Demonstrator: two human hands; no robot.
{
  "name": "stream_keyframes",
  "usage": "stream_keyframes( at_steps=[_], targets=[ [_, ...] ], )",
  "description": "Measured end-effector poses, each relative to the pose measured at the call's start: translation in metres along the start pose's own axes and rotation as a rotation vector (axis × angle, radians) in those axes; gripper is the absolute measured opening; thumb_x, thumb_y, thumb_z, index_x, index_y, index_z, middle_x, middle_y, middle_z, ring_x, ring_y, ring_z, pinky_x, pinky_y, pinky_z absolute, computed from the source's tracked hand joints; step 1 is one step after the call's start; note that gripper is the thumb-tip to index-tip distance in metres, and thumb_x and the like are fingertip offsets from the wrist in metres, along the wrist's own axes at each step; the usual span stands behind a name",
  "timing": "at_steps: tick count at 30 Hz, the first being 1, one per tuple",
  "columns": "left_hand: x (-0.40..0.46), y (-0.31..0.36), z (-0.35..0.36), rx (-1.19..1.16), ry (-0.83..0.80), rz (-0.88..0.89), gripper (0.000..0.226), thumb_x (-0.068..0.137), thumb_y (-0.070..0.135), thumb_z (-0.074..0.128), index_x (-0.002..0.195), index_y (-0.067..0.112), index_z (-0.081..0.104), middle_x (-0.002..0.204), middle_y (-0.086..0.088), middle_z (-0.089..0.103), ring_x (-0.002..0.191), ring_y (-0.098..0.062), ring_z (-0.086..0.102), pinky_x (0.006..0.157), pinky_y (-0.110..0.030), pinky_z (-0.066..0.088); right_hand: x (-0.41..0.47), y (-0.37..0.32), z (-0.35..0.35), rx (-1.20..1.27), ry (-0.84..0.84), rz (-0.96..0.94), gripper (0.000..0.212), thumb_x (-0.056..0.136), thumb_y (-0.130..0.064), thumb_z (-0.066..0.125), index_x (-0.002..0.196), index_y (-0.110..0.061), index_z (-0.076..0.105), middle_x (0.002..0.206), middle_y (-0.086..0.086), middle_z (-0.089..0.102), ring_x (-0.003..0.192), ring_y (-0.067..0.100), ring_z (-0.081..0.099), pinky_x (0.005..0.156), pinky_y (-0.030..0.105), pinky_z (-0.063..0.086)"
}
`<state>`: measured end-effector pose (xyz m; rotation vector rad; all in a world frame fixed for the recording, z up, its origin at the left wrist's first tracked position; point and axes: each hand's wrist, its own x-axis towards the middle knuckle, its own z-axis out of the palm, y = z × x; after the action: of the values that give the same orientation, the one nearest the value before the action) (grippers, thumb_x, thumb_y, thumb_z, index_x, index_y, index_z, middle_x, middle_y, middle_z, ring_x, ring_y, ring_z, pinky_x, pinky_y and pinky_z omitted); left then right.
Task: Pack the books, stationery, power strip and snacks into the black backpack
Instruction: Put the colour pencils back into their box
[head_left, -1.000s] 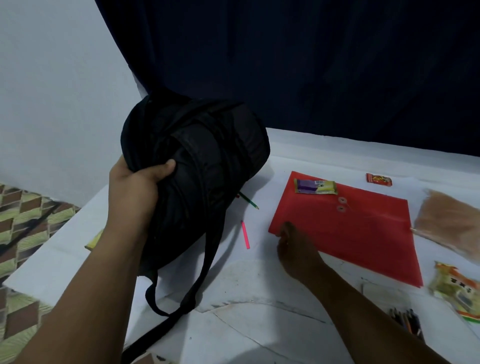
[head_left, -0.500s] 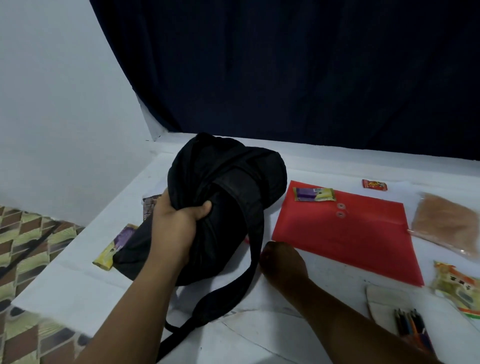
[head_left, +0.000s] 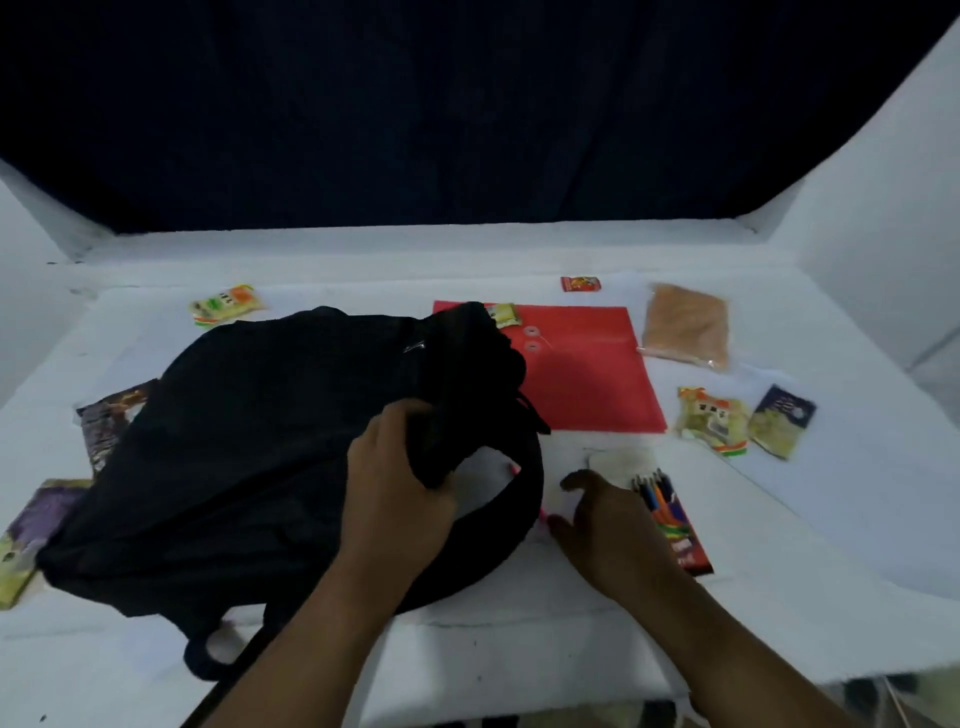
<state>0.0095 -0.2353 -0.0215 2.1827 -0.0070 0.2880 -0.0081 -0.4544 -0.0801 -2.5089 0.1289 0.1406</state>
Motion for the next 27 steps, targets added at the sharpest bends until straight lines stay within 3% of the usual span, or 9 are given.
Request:
stream_keyframes(
  at_steps=[2, 4, 6, 8, 11, 15, 18, 23, 27],
  targets=[
    [-0.005, 0.005, 0.015, 0.133, -0.088, 0.083, 0.069, 0.070, 0.014, 0.074, 0.132, 0.027, 0.046, 0.125, 0.010, 0.047, 0.118, -0.010, 0.041, 0.106, -0.044, 0.040, -0.004, 0.006, -0.015, 0.179, 0.027, 0.049, 0.029, 0.089, -0.015, 0.063, 0.114, -0.021, 0.050, 0.067, 0.001, 0.058, 0.054, 0.007, 0.054, 0.044, 0.017, 0.037],
    [-0.009, 0.010, 0.028, 0.199, -0.118, 0.185, 0.079, 0.070, 0.026, 0.071, 0.142, 0.028, 0.037, 0.138, 0.002, 0.043, 0.131, -0.021, 0.035, 0.113, -0.056, 0.031, -0.003, 0.018, -0.032, 0.252, 0.069, 0.091, 0.018, 0.093, -0.008, 0.051, 0.104, -0.021, 0.046, 0.078, 0.006, 0.059, 0.059, 0.012, 0.054, 0.043, 0.018, 0.036],
    [-0.015, 0.023, 0.042, 0.151, -0.166, 0.263, 0.083, 0.073, 0.020, 0.074, 0.145, 0.030, 0.034, 0.147, 0.000, 0.038, 0.140, -0.022, 0.028, 0.117, -0.050, 0.029, 0.004, 0.035, -0.047, 0.237, 0.100, 0.095, 0.018, 0.094, -0.005, 0.047, 0.101, -0.021, 0.049, 0.092, 0.003, 0.059, 0.071, 0.015, 0.058, 0.049, 0.017, 0.038],
    [-0.022, 0.039, 0.057, 0.076, -0.166, 0.379, 0.073, 0.077, 0.013, 0.075, 0.142, 0.025, 0.043, 0.145, 0.002, 0.041, 0.141, -0.016, 0.030, 0.118, -0.032, 0.027, 0.014, 0.052, -0.061, 0.199, 0.126, 0.097, 0.027, 0.091, -0.001, 0.052, 0.104, -0.024, 0.056, 0.106, -0.002, 0.057, 0.088, 0.015, 0.058, 0.062, 0.018, 0.040],
    [-0.036, 0.058, 0.085, -0.021, -0.163, 0.484, 0.036, 0.085, 0.011, 0.070, 0.120, 0.017, 0.063, 0.119, 0.008, 0.059, 0.116, -0.004, 0.054, 0.101, -0.015, 0.041, 0.029, 0.072, -0.077, 0.191, 0.178, 0.070, 0.036, 0.086, -0.003, 0.060, 0.111, -0.029, 0.062, 0.112, -0.006, 0.059, 0.098, 0.010, 0.055, 0.071, 0.024, 0.041],
    [-0.046, 0.051, 0.127, 0.059, -0.332, 0.320, 0.010, 0.091, 0.013, 0.061, 0.093, 0.015, 0.070, 0.084, 0.009, 0.066, 0.077, -0.002, 0.061, 0.068, -0.017, 0.049, 0.039, 0.084, -0.088, 0.446, 0.217, 0.002, 0.028, 0.087, -0.011, 0.069, 0.110, -0.028, 0.070, 0.104, -0.015, 0.068, 0.093, 0.003, 0.065, 0.080, 0.027, 0.053],
    [-0.048, 0.034, 0.145, 0.237, -0.235, 0.202, 0.016, 0.086, 0.021, 0.053, 0.076, 0.014, 0.063, 0.073, 0.006, 0.062, 0.067, -0.005, 0.056, 0.057, -0.025, 0.048, 0.045, 0.090, -0.090, 0.570, 0.207, -0.026, 0.024, 0.086, -0.013, 0.072, 0.102, -0.031, 0.071, 0.095, -0.014, 0.072, 0.086, 0.000, 0.066, 0.077, 0.023, 0.052],
    [-0.049, 0.022, 0.148, 0.448, 0.025, 0.047, 0.014, 0.086, 0.024, 0.069, 0.078, 0.015, 0.062, 0.076, 0.000, 0.061, 0.069, -0.022, 0.061, 0.053, -0.026, 0.039, 0.056, 0.096, -0.087, 0.616, 0.149, -0.102, 0.018, 0.085, -0.017, 0.076, 0.099, -0.025, 0.070, 0.087, -0.010, 0.072, 0.074, -0.002, 0.067, 0.061, 0.010, 0.048],
    [-0.052, 0.024, 0.167, 0.476, 0.061, -0.075, 0.035, 0.084, 0.038, 0.075, 0.106, 0.012, 0.067, 0.098, -0.006, 0.066, 0.091, -0.026, 0.063, 0.067, -0.032, 0.052, 0.061, 0.101, -0.073, 0.593, 0.101, -0.145, 0.017, 0.085, -0.019, 0.077, 0.100, -0.022, 0.069, 0.085, -0.009, 0.071, 0.073, 0.000, 0.067, 0.062, 0.013, 0.050]
  ],
)
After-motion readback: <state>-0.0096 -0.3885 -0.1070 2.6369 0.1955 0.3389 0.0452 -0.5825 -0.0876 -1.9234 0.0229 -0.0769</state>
